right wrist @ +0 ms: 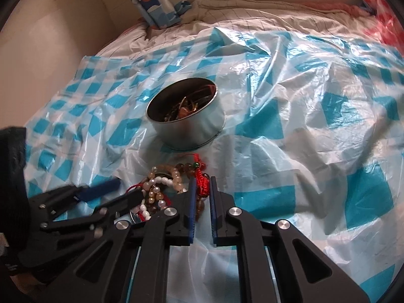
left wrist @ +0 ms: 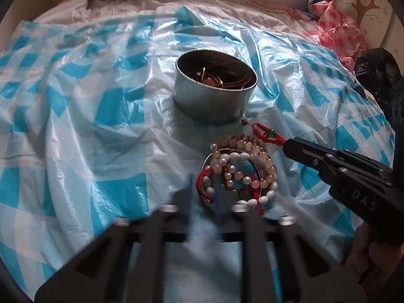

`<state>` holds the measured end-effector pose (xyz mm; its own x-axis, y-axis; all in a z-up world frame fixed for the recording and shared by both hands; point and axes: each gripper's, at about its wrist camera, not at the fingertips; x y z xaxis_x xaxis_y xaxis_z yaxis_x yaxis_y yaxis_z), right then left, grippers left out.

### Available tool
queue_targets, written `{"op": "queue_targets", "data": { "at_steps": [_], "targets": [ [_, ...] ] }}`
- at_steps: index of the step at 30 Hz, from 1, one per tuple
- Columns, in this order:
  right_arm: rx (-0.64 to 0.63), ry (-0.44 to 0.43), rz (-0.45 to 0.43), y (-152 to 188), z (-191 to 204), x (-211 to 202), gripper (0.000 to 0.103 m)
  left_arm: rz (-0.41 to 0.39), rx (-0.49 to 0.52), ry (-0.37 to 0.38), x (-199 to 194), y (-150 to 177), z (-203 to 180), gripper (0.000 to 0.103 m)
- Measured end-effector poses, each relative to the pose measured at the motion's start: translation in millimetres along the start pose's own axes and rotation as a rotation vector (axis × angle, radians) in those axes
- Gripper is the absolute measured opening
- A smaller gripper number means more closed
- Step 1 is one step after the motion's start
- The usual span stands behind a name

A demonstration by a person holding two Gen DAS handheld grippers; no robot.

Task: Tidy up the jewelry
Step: 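Grasp the red beaded strand with the right tool while the left tool grasps it too, then carry the red strand over the steel tin with both tools and open them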

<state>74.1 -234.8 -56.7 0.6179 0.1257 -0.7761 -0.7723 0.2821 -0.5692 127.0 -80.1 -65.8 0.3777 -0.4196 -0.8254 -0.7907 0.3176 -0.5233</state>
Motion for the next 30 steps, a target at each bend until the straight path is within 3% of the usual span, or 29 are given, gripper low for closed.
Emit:
{"op": "queue_targets", "data": {
  "at_steps": [4,8,11,22,30],
  "targets": [
    [0.024,-0.018,0.001,0,-4,-1,0.010,-0.037,-0.019,0.064,-15,-3,3,0.003],
    [0.066,-0.060,-0.005,-1,-11,-4,0.010,-0.121,-0.060,0.182,-38,-8,13,0.003],
    [0.091,-0.100,-0.025,-3,-15,-10,0.010,-0.183,-0.085,0.218,-51,-13,19,0.003],
    [0.046,-0.178,-0.170,-10,-1,-38,0.010,-0.337,-0.037,0.219,-80,-25,8,0.003],
    [0.000,-0.166,-0.278,-21,8,-52,0.010,-0.395,-0.034,0.237,-86,-39,0,0.003]
  ]
}}
Point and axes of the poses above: each gripper's, at about its wrist camera, not at the fingertips, and x roughly the way its jaws point, z to its left, y to its underside, and after that the axes turned 4 degrees about y, right-handed
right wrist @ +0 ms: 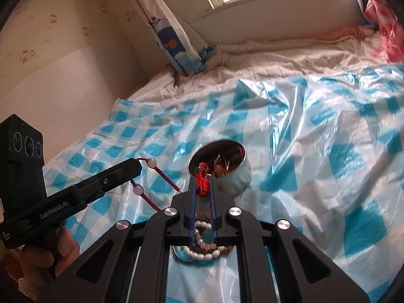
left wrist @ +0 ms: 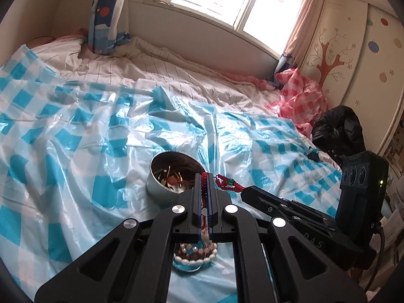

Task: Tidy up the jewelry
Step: 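Carry the red strand over the steel tin with both tools and open them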

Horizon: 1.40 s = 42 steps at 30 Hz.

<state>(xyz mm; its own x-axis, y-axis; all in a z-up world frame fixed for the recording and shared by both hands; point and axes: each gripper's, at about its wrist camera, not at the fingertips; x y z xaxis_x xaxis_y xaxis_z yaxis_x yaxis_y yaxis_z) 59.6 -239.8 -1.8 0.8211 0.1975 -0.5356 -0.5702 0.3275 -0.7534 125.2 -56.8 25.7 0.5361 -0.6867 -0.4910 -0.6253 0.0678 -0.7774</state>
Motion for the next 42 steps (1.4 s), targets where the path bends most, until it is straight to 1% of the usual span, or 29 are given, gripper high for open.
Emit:
{"op": "queue_targets", "data": {
  "at_steps": [12,19,30,42],
  "targets": [
    [0.007,-0.001,-0.038,-20,-1,15,0.010,-0.006,-0.026,0.014,24,-21,8,0.003],
    [0.013,0.003,-0.053,-30,0,27,0.010,-0.004,-0.036,0.010,36,-27,13,0.003],
    [0.001,0.010,-0.048,-34,2,42,0.010,0.004,-0.047,-0.003,52,-29,19,0.003],
    [-0.032,0.043,-0.010,-33,3,72,0.010,0.046,-0.073,-0.027,80,-24,33,0.003]
  ]
}}
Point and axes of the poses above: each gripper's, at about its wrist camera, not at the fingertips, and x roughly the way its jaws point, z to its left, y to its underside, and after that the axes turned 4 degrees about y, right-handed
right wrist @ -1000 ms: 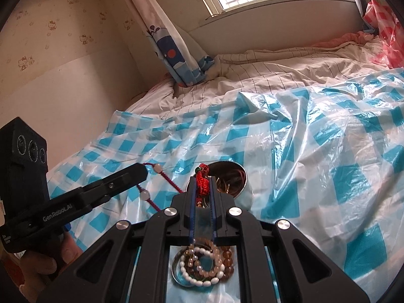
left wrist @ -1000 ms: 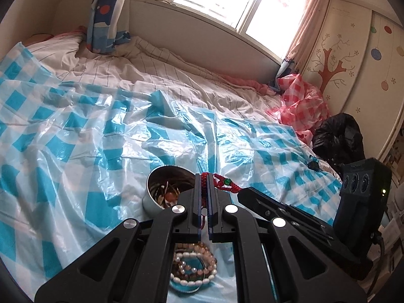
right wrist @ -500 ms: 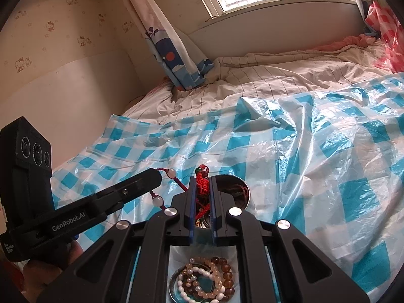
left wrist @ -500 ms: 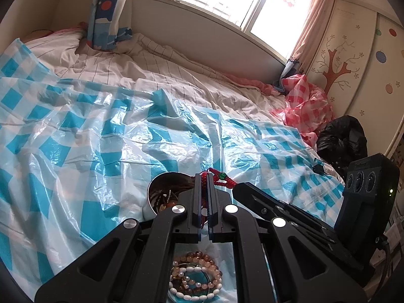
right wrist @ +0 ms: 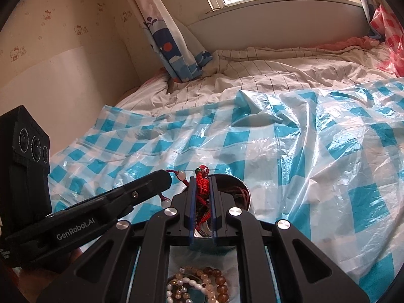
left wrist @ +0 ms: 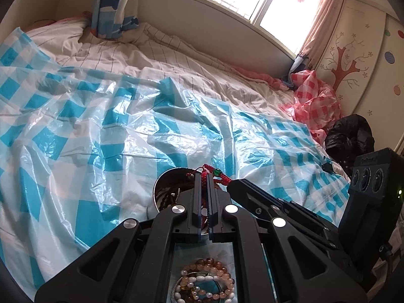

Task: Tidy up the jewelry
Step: 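Carry the red strand over the steel tin with both tools and open them, then move both open tools back to the remaining bracelets on the round tray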

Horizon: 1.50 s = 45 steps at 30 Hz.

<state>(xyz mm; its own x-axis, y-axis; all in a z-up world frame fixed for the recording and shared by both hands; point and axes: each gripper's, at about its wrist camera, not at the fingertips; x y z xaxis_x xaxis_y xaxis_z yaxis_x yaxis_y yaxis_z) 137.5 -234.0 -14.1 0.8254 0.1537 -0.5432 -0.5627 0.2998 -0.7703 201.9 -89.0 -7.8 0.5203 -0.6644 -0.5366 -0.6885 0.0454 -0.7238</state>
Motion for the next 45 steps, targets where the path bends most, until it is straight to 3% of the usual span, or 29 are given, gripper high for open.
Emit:
{"op": "queue_targets", "data": {
  "at_steps": [11,14,16,24,29,31,33,38,45],
  "targets": [
    [-0.010,0.039,0.074,6,-4,28,0.011,0.068,0.013,-0.069,21,6,6,0.003],
    [-0.003,0.057,0.124,10,-8,37,0.013,0.099,0.015,-0.101,27,9,9,0.004],
    [0.008,0.065,0.140,11,-10,41,0.020,0.104,0.021,-0.121,27,9,9,0.005],
    [0.039,0.079,0.125,8,-18,36,0.029,0.070,0.019,-0.200,19,5,14,0.042],
    [0.049,0.090,0.113,6,-20,33,0.035,0.049,0.035,-0.235,13,2,13,0.050],
    [0.062,0.098,0.111,6,-22,32,0.045,0.043,0.032,-0.235,11,1,13,0.055],
    [0.077,0.102,0.106,4,-26,31,0.049,0.034,0.032,-0.240,9,0,13,0.063],
    [0.087,0.118,0.087,1,-28,25,0.057,0.021,0.048,-0.243,3,-1,10,0.071],
    [0.085,0.155,0.068,-3,-30,16,0.077,0.005,0.070,-0.248,-9,-3,4,0.080]
  ]
}}
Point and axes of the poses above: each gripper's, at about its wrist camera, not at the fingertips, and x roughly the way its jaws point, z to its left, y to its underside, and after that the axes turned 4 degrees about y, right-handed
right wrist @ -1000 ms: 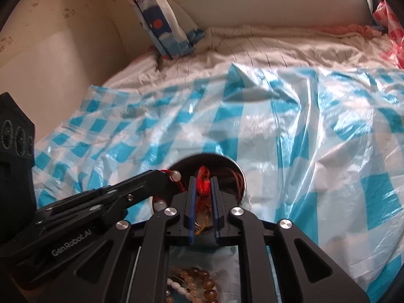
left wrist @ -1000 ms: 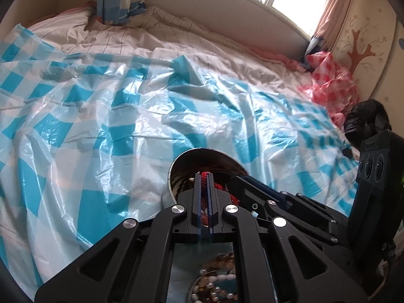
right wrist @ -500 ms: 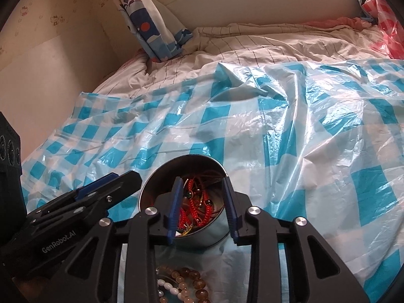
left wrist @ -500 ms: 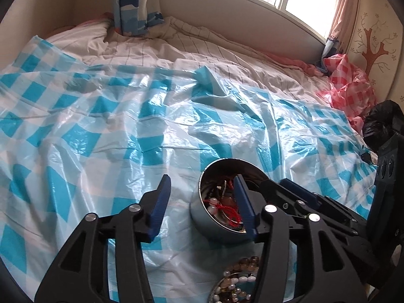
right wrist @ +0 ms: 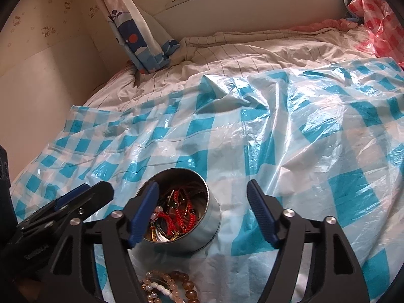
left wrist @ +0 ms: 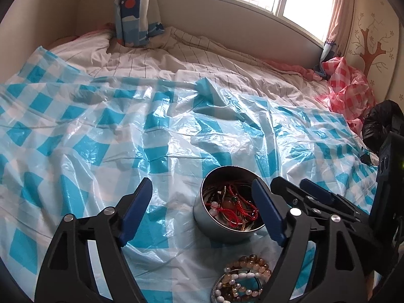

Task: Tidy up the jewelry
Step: 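Move both open tools back to the remaining bracelets on the round tray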

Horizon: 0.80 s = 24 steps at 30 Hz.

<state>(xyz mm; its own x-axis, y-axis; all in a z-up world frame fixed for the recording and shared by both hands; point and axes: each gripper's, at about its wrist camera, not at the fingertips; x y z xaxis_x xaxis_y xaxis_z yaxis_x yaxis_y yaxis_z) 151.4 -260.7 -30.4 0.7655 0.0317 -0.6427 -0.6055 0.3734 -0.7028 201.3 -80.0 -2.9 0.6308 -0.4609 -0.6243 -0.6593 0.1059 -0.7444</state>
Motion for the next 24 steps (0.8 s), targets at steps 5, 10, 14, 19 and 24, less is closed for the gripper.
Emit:
{"op": "queue_targets", "data": {
  "at_steps": [5,10,14,19,24],
  "targets": [
    [0.009,0.032,-0.003,2,-9,-13,0.087,-0.006,0.027,-0.019,-15,3,-1,0.084],
    [0.005,0.054,0.033,11,-20,-33,0.088,0.000,0.060,-0.032,-32,9,0,0.084],
    [-0.030,0.053,0.069,25,-21,-46,0.087,0.029,0.110,-0.052,-46,21,-2,0.084],
    [-0.109,0.064,0.099,50,-9,-62,0.087,0.073,0.175,-0.062,-52,35,-9,0.084],
    [-0.137,0.070,0.106,64,-8,-74,0.087,0.113,0.235,-0.067,-51,48,-19,0.084]
  ]
}}
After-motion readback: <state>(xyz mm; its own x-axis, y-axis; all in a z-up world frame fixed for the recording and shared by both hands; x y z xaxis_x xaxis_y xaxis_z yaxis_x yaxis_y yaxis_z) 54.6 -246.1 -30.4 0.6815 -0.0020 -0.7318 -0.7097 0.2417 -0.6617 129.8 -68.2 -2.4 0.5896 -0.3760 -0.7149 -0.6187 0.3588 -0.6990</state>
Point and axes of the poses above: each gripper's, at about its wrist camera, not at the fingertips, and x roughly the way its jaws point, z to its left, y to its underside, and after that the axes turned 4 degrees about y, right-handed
